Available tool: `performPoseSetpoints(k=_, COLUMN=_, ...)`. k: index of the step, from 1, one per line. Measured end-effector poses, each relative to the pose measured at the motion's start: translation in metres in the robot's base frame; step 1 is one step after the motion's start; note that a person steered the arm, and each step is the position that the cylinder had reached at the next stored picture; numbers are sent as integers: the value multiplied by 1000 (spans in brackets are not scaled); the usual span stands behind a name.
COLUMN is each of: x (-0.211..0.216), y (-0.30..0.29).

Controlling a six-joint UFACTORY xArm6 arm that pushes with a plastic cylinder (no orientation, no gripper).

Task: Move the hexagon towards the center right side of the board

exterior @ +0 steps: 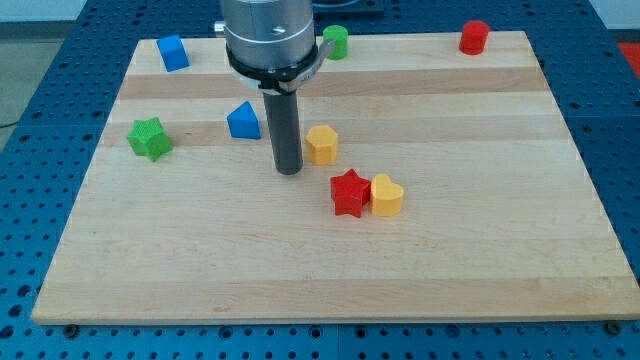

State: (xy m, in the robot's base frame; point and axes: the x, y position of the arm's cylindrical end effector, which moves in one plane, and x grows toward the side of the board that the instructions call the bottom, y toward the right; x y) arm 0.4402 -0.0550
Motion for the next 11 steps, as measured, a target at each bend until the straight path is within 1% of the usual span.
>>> performPoseSetpoints(k=1, x=-18, y=1)
performPoseSetpoints(k=2, x=-31, y=18)
performPoseSetpoints(k=3, x=-31, y=66)
performPoseSetpoints(k=4, x=-30, y=132)
performPoseSetpoints(k=5, x=-30, y=173)
performPoseSetpoints(k=6, x=-30, y=129)
performPoseSetpoints(k=7, x=-8, y=91)
performPoseSetpoints(k=8, x=29, y=112)
performPoseSetpoints(k=9, x=32, y=154)
performPoseSetpoints(k=10, x=20, y=178)
performPoseSetpoints(k=11, x=-3, y=189)
